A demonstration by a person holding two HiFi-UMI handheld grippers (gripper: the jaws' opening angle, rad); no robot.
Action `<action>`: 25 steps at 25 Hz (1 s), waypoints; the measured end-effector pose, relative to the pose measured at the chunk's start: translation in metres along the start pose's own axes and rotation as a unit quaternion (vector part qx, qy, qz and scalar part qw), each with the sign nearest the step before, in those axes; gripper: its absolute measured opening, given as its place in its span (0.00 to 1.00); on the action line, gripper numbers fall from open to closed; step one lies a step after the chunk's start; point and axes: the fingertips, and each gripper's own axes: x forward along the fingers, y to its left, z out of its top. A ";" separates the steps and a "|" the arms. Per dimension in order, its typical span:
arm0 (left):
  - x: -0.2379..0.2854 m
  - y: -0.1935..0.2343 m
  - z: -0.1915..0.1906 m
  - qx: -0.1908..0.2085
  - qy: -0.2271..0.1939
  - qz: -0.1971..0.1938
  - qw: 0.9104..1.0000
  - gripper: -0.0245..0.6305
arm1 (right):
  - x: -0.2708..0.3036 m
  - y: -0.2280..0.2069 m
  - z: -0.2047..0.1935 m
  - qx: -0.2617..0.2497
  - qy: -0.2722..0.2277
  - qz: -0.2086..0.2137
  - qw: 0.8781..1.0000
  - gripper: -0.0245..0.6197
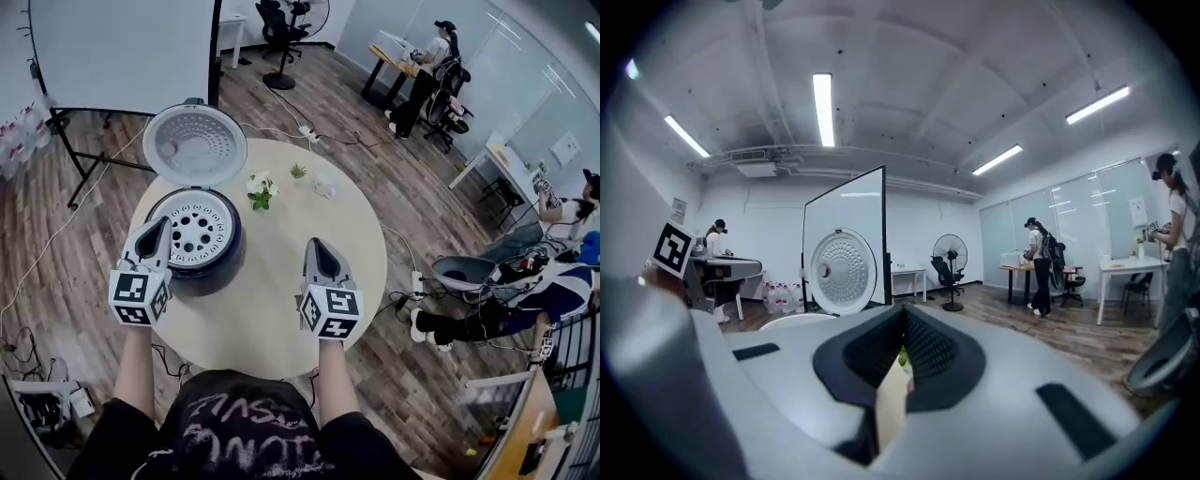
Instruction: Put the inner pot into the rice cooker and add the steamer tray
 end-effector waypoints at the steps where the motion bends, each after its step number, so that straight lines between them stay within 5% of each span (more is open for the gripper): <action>1: -0.001 0.000 0.000 0.002 -0.003 0.001 1.000 0.06 | -0.003 -0.001 -0.002 -0.001 -0.001 0.000 1.000 0.05; 25: -0.024 0.003 -0.015 0.009 0.007 0.020 1.000 0.06 | -0.043 -0.033 -0.018 -0.003 -0.013 -0.050 0.999 0.04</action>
